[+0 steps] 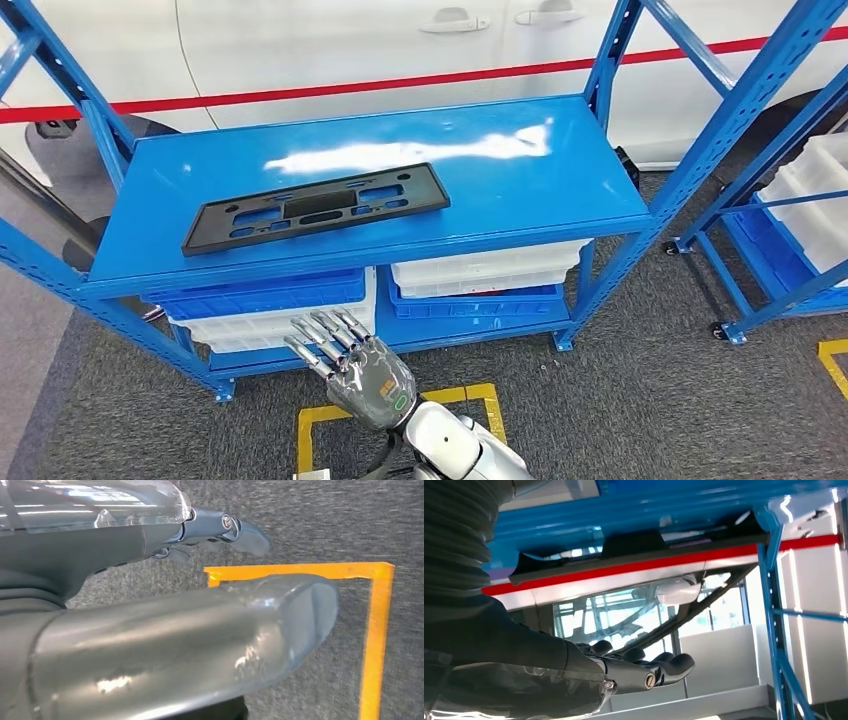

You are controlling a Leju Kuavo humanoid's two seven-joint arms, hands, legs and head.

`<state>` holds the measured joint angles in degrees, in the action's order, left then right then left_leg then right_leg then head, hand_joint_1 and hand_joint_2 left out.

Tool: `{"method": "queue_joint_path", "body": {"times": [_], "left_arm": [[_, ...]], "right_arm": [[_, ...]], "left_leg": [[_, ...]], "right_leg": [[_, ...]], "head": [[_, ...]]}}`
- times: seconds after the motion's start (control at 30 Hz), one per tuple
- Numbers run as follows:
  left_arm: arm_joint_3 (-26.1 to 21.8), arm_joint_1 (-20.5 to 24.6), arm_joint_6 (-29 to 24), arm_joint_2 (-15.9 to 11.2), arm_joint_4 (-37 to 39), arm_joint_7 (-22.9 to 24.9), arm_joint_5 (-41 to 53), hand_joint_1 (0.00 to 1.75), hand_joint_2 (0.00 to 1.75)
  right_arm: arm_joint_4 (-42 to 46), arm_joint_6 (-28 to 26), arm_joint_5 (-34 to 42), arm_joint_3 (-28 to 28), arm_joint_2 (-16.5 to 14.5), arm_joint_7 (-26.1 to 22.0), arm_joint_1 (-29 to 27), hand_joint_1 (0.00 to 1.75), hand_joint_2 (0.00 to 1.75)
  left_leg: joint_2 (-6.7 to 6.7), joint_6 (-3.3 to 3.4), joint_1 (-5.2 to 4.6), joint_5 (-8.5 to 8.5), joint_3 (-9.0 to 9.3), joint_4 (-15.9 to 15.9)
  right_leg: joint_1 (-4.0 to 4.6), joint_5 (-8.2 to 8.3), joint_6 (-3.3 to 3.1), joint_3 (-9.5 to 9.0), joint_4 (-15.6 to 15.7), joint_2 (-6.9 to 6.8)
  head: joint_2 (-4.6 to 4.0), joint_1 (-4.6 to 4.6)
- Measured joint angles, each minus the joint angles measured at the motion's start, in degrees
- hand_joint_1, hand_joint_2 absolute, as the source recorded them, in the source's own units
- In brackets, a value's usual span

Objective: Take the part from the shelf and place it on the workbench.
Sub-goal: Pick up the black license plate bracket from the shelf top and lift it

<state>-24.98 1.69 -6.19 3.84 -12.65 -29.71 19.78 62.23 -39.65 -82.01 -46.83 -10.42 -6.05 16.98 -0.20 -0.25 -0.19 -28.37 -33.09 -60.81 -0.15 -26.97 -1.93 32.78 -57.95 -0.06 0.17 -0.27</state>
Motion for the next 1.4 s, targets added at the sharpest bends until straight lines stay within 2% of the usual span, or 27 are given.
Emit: {"method": "queue_joint_path", "body": {"times": [0.03,0.1,0.13,0.17,0.2,0.27,0.3,0.33,0.37,0.47,0.53,0.63,0.67,0.7,0.73,0.8,0.87,0.93,1.0,1.03,1.1,1.17,1.2,1.23,1.27,1.33,1.4], "left_arm": [[0.0,0.0,0.0,-0.1,0.0,0.0,0.1,0.00,0.00],[-0.2,0.0,0.1,-0.2,0.0,0.0,0.1,0.00,0.00],[-0.3,-0.1,0.2,-0.3,0.0,0.0,0.1,0.00,0.00],[-0.4,-0.2,0.2,-0.4,0.0,0.0,0.1,0.00,0.00],[-0.5,-0.3,0.2,-0.4,0.0,0.0,0.1,0.00,0.00],[-0.7,-0.4,0.3,-0.6,0.0,0.0,0.1,0.00,0.00],[-0.7,-0.4,0.3,-0.6,0.0,0.0,0.2,0.00,0.00],[-0.8,-0.3,0.4,-0.6,0.0,0.0,0.2,0.00,0.00],[-0.9,-0.3,0.4,-0.6,0.1,0.0,0.4,0.00,0.00],[-1.0,-0.3,0.5,-0.6,0.1,0.1,1.0,0.00,0.00],[-1.1,-0.3,0.4,-0.6,0.1,0.3,1.3,0.00,0.00],[-1.4,-0.3,0.4,-0.6,0.1,0.6,1.6,0.00,0.00],[-1.4,-0.3,0.4,-0.7,0.1,0.7,1.7,0.00,0.00],[-1.5,-0.3,0.4,-0.7,0.1,0.7,1.8,0.00,0.00],[-1.6,-0.4,0.4,-0.7,0.1,0.8,2.0,0.00,0.00],[-1.7,-0.5,0.4,-0.6,0.1,0.8,2.2,0.00,0.00],[-1.8,-0.3,0.5,-0.5,0.1,0.8,2.5,0.00,0.00],[-2.0,-0.2,0.5,-0.6,0.1,0.9,2.9,0.00,0.00],[-2.4,-0.1,0.5,-0.8,0.1,0.9,3.4,0.00,0.00],[-2.5,-0.1,0.5,-0.9,0.1,1.0,3.6,0.00,0.00],[-2.7,0.0,0.5,-1.1,0.1,1.1,4.1,0.00,0.00],[-3.0,0.0,0.4,-1.2,0.1,1.3,4.6,0.00,0.00],[-3.2,-0.1,0.4,-1.3,0.1,1.4,4.9,0.00,0.00],[-3.4,-0.2,0.4,-1.4,0.1,1.4,5.1,0.00,0.00],[-3.6,-0.3,0.4,-1.4,0.1,1.4,5.4,0.00,0.00],[-3.9,-0.4,0.2,-1.6,0.2,1.3,6.0,0.00,0.00],[-4.1,-0.3,0.2,-1.7,0.2,1.1,6.4,0.00,0.00]], "right_arm": [[-0.2,-0.1,0.1,0.1,-0.4,-0.1,0.1,0.00,1.75],[-0.6,-0.1,0.2,0.2,-0.9,-0.2,0.3,0.00,1.75],[-0.8,-0.1,0.2,0.2,-1.0,-0.2,0.3,0.00,1.75],[-1.0,-0.1,0.2,0.2,-1.1,-0.2,0.3,0.00,1.75],[-1.2,-0.1,0.2,0.2,-1.1,-0.2,0.3,0.00,1.75],[-1.5,-0.1,0.2,0.3,-1.3,-0.2,0.3,0.00,1.75],[-1.6,-0.1,0.2,0.3,-1.4,-0.3,0.4,0.00,1.75],[-1.7,-0.1,0.3,0.4,-1.5,-0.3,0.5,0.00,1.75],[-1.7,-0.1,0.4,0.5,-1.5,-0.4,0.5,0.00,1.75],[-1.7,-0.2,0.6,0.7,-1.8,-0.5,0.9,0.00,1.75],[-1.7,-0.2,0.9,0.8,-2.0,-0.5,1.2,0.00,1.75],[-1.9,-0.2,1.4,0.8,-2.0,-0.5,1.3,0.00,1.75],[-2.0,-0.2,1.5,0.8,-2.0,-0.5,1.3,0.00,1.75],[-2.2,-0.2,1.6,0.8,-2.0,-0.4,1.3,0.00,1.75],[-2.3,-0.2,1.7,0.8,-2.0,-0.3,1.3,0.00,1.75],[-2.5,-0.2,2.0,0.8,-2.0,-0.1,1.3,0.00,1.75],[-2.8,-0.2,2.3,0.8,-2.0,0.0,1.4,0.00,1.75],[-3.2,-0.2,2.5,0.8,-2.0,0.3,1.5,0.00,1.75],[-3.4,-0.2,2.6,0.8,-2.2,0.5,1.7,0.00,1.75],[-3.4,-0.2,2.7,0.8,-2.3,0.6,1.9,0.00,1.75],[-3.4,-0.2,3.0,0.8,-2.4,0.8,2.0,0.00,1.75],[-3.5,-0.1,3.4,0.8,-2.5,1.0,1.9,0.00,1.75],[-3.5,-0.1,3.5,0.8,-2.5,1.1,1.9,0.00,1.75],[-3.5,-0.1,3.6,0.8,-2.5,1.2,1.8,0.00,1.75],[-3.5,-0.1,3.6,0.8,-2.5,1.4,1.8,0.00,1.75],[-3.4,0.2,3.6,0.9,-2.5,1.7,1.7,0.00,1.75],[-3.2,0.7,3.3,1.1,-2.5,2.0,1.6,0.00,1.75]], "left_leg": [[0.00,-0.35,0.15,-1.28,-1.24,-2.7],[0.00,-1.04,0.61,-4.10,-5.29,-10.3],[0.01,-1.35,0.86,-4.54,-7.08,-13.0],[0.02,-1.62,1.10,-3.85,-8.06,-13.9],[0.03,-1.84,1.32,-1.98,-7.90,-12.5],[0.09,-2.17,1.67,2.85,-5.28,-5.3],[0.11,-2.10,1.64,4.20,-3.78,-1.8],[0.14,-1.76,1.56,4.58,-2.84,0.2],[0.13,-1.26,1.41,4.14,-2.42,1.0],[0.04,0.37,1.26,3.28,-1.74,1.6],[0.00,1.21,1.29,2.83,-0.84,1.9],[-0.10,1.98,1.01,1.72,0.33,2.0],[-0.17,2.06,0.84,1.26,0.88,2.0],[-0.23,2.08,0.67,0.73,1.55,2.0],[-0.28,2.07,0.49,0.18,2.32,2.0],[-0.32,1.99,0.21,-0.97,3.80,2.1],[-0.40,1.58,0.11,-1.88,4.64,2.3],[-0.36,0.88,0.13,-2.23,5.38,2.4],[-0.21,0.29,0.17,-2.35,6.09,2.0],[-0.18,0.03,0.20,-2.63,5.85,0.8],[-0.14,-0.57,0.48,-4.62,3.30,-4.1],[-0.13,-1.30,0.85,-6.95,-1.03,-10.3],[-0.13,-1.64,1.07,-7.10,-2.66,-11.7],[-0.12,-1.90,1.28,-6.10,-3.54,-11.5],[-0.11,-2.10,1.47,-3.90,-3.55,-9.4],[-0.08,-2.39,1.71,1.51,-2.51,-3.1],[0.03,-1.86,1.49,3.49,-1.97,0.7]], "right_leg": [[-0.21,-0.06,-0.13,-0.51,0.3,-0.04],[-0.23,-0.54,-0.26,-1.19,0.4,-0.09],[-0.26,-0.85,-0.22,-1.52,0.4,-0.08],[-0.32,-1.21,-0.11,-1.94,0.4,-0.03],[-0.43,-1.64,0.07,-2.49,0.4,0.02],[-0.65,-2.70,0.66,-3.78,0.4,0.12],[-0.65,-3.24,1.08,-4.23,0.3,0.15],[-0.59,-3.63,1.49,-4.49,0.3,0.17],[-0.49,-3.85,1.87,-4.65,0.2,0.18],[-0.53,-3.82,2.58,-4.54,-0.8,0.13],[-0.61,-4.36,2.91,-2.01,-5.3,0.10],[-0.58,-7.59,3.08,5.51,-15.3,0.09],[-0.55,-7.95,2.97,7.47,-17.0,0.09],[-0.43,-7.23,2.71,8.56,-16.8,0.10],[-0.24,-5.38,2.29,8.70,-15.0,0.10],[0.51,0.38,0.86,7.16,-7.9,0.10],[1.25,3.14,-0.29,5.81,-2.8,0.12],[1.47,2.92,-0.51,5.18,-1.5,0.21],[1.21,2.87,-0.63,3.94,-0.8,0.35],[1.01,2.54,-0.80,3.15,-0.4,0.35],[0.71,1.98,-1.06,1.78,0.1,0.28],[0.55,1.15,-1.15,0.84,0.2,0.27],[0.46,0.67,-1.06,0.32,0.1,0.34],[0.32,0.17,-0.91,-0.28,0.1,0.44],[0.15,-0.34,-0.69,-0.95,0.0,0.54],[-0.12,-1.48,-0.07,-2.25,-0.2,0.62],[-0.11,-2.32,0.66,-2.57,-0.6,0.62]], "head": [[-0.01,-0.09],[-0.01,-0.21],[-0.01,-0.20],[-0.01,-0.20],[-0.02,-0.21],[-0.01,-0.24],[-0.01,-0.37],[-0.01,-0.49],[0.00,-0.51],[-0.01,-0.23],[-0.01,-0.09],[-0.01,0.10],[-0.01,0.13],[0.00,0.16],[-0.01,0.19],[-0.01,0.18],[0.00,0.07],[0.00,0.09],[-0.01,0.21],[0.00,0.10],[0.01,-0.10],[0.01,-0.21],[0.00,-0.21],[0.00,-0.21],[0.00,-0.22],[0.00,-0.24],[0.00,-0.44]]}}
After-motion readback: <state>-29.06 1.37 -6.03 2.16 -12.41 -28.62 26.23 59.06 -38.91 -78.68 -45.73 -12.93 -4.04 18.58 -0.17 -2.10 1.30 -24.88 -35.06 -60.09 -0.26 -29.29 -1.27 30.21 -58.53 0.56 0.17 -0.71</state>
